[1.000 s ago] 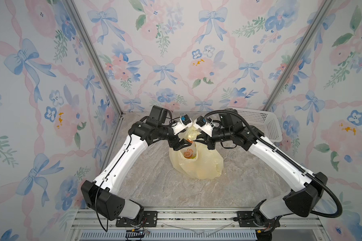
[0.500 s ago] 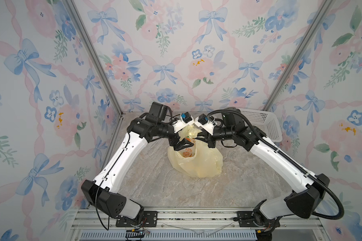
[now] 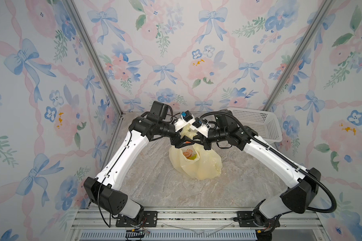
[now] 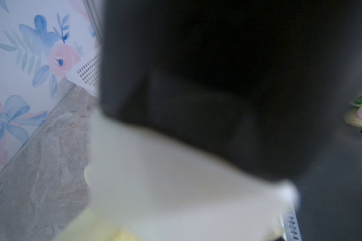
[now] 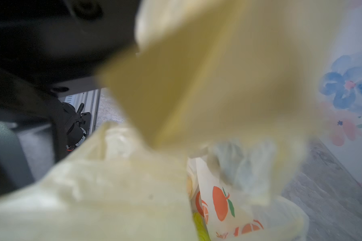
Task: Place the pears into plastic bags & tie knots
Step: Tie the plastic bag at the center of the board.
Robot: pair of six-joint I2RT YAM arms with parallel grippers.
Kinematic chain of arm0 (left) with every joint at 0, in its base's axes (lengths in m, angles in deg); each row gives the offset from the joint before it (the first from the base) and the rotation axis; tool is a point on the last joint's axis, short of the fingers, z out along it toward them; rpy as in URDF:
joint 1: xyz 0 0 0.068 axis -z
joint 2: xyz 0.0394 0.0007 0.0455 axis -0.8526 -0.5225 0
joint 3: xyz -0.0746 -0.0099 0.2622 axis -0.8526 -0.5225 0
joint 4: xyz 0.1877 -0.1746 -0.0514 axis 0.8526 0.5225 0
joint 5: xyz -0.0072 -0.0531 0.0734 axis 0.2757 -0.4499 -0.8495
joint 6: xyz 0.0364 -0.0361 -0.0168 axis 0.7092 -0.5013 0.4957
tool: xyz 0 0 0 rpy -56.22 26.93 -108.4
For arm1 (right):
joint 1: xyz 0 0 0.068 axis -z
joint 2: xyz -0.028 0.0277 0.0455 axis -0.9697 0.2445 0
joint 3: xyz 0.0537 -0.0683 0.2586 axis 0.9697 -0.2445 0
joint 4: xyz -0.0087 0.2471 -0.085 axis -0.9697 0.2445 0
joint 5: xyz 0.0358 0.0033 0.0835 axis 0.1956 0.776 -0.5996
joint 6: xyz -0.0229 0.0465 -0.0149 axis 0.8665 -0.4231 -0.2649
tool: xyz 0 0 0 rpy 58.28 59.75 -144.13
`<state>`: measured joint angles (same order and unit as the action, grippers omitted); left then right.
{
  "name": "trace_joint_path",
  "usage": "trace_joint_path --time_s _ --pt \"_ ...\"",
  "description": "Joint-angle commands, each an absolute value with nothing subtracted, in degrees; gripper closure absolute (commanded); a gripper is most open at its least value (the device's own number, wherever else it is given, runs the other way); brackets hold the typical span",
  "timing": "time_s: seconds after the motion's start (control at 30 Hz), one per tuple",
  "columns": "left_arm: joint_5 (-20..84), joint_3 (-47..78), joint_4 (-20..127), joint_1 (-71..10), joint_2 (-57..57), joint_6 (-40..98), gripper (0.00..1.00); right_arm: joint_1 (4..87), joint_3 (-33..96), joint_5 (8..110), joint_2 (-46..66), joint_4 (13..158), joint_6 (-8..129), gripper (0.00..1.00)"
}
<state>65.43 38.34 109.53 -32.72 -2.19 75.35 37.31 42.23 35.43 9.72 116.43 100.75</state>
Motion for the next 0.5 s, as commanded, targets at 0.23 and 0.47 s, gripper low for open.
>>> trace_joint_path --time_s 0.23,0.47 --pt "67.81 36.22 110.35 -32.39 -2.78 77.75 0.66 36.08 40.86 37.36 7.69 116.28 101.94 0.72" --pt "67.97 36.27 110.41 -32.44 -2.90 77.92 0.69 40.10 36.99 33.98 1.25 115.44 97.88 0.37"
